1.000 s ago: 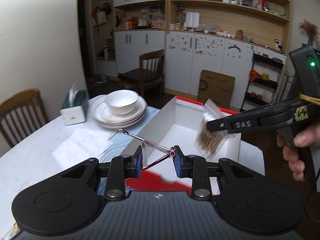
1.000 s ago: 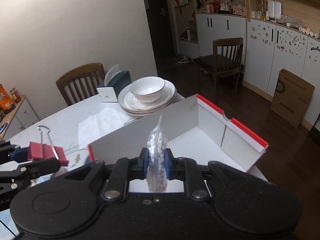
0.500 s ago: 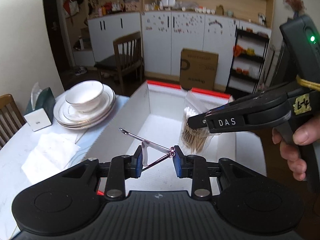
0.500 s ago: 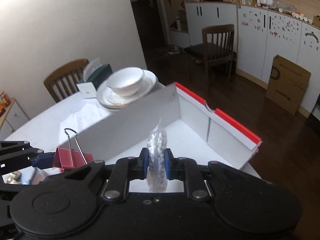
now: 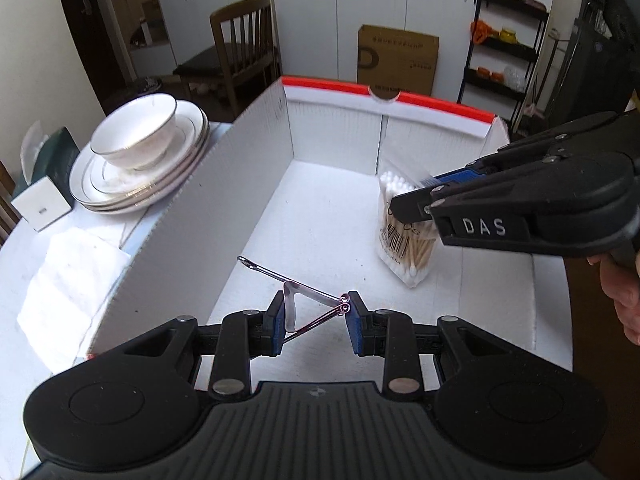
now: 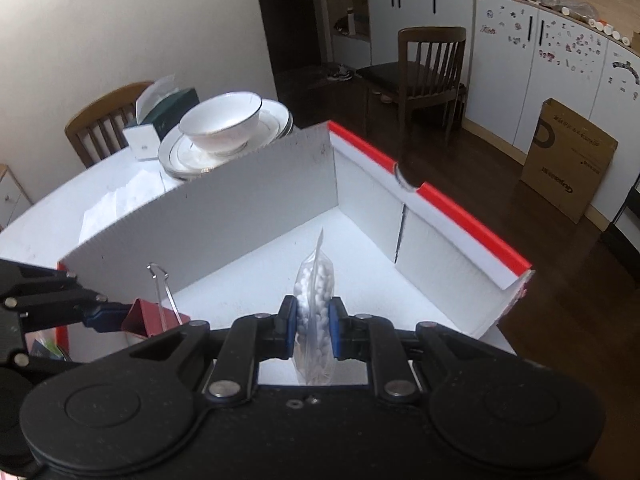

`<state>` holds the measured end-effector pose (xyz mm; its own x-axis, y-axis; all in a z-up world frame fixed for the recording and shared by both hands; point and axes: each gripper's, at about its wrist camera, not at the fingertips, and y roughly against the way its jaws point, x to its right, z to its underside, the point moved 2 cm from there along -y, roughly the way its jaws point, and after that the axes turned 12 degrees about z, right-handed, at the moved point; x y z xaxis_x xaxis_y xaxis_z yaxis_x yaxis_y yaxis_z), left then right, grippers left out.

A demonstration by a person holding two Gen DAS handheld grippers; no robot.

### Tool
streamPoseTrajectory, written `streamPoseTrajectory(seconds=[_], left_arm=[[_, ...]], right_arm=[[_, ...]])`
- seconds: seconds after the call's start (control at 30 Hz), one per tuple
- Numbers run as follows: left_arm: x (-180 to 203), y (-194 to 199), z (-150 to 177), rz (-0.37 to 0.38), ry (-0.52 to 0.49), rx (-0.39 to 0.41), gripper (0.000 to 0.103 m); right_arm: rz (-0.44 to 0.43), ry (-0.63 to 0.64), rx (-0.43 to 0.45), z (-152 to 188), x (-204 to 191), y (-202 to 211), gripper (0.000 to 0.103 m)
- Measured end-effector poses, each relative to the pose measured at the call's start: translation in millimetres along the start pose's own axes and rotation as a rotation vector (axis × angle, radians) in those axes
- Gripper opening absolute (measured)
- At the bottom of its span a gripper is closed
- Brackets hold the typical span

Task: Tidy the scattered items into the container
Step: 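Carry the swab bag and binder clip with both grippers into the red-white box, then open both grippers to drop the swab bag and clip inside the box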

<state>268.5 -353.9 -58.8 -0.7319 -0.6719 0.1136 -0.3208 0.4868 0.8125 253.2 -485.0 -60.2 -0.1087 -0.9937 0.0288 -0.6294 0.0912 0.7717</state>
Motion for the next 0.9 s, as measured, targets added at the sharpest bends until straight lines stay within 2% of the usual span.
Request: streamPoseTrajectory(seconds=[0.3, 0.57, 0.9], left_arm=[[-4, -19, 6, 0.028, 0.049, -0.079, 0.029], [-5, -28, 15, 0.018, 0.066, -0.141, 0.029], [-1, -23, 18, 0.031, 0.061, -0.124, 0.031]], right_arm=[[-0.037, 0.006, -0.026, 10, -5, -3, 0.015], [-0.046, 0.007, -0.037, 10, -9, -4, 0.016], [-0.042, -0.002, -0.044, 11, -10, -5, 0.019]])
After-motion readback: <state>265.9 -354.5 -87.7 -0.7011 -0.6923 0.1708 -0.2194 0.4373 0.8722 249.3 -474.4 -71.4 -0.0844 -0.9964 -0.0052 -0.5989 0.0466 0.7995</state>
